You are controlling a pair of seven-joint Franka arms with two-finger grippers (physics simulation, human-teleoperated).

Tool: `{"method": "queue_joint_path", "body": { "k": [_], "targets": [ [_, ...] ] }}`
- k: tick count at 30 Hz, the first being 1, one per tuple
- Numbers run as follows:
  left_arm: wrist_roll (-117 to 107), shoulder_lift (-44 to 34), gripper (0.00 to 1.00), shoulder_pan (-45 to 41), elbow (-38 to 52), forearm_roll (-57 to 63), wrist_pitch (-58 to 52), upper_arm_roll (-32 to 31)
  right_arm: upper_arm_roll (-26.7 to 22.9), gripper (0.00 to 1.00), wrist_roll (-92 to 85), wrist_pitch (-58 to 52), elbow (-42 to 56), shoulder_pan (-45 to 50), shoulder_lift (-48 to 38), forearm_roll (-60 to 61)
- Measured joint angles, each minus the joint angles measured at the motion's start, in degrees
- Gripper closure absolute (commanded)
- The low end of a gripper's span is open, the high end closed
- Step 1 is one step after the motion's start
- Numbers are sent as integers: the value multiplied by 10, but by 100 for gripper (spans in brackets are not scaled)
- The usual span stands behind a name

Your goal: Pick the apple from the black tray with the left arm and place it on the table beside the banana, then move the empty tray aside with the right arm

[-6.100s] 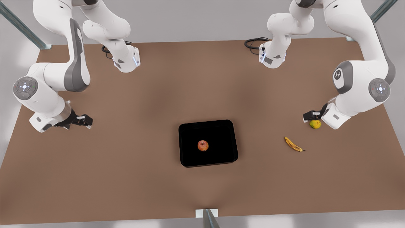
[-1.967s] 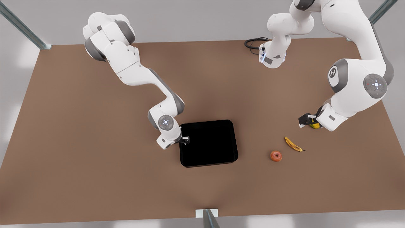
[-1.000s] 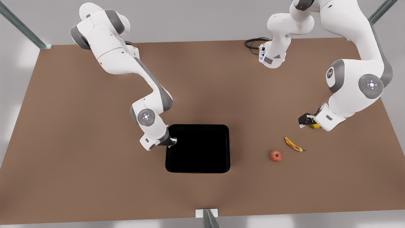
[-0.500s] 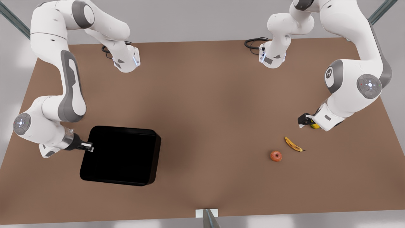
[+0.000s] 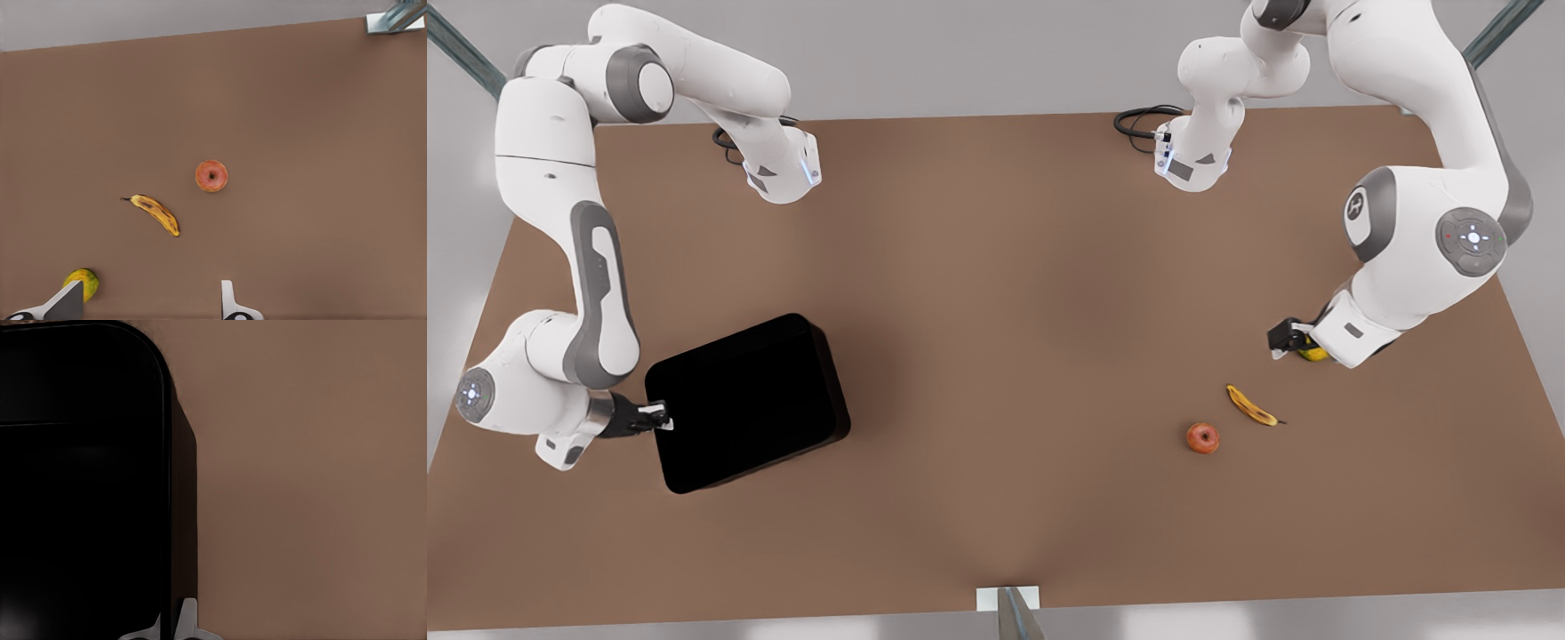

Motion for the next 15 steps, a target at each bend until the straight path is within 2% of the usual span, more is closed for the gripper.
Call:
{"method": "queue_joint_path", "body": {
  "k": [3,5,7,8,10,12,15],
  "targets": [
    [1,0,0,0,0,-1,0,2,-1,84,-38,12,3,0,18,-10],
    [1,0,0,6,0,-3,0,3,-1,78,-60,18,3,-1,23,-15],
    [1,0,0,8,1,-4,0,3,-1,38,-78,23,4,-1,25,-19],
    [1,0,0,8,1,-4,0,3,-2,28,-86,25,4,-1,25,-20],
    [2,0,0,5,1,-4,0,2,-2,20,-101,28,5,-1,25,-23],
    [1,0,0,3,1,-5,0,1,0,6,-111,25,19,3,11,-25],
    [2,0,0,4,1,-5,0,0,11,0,-97,-46,123,71,-43,-24]
  ]
}}
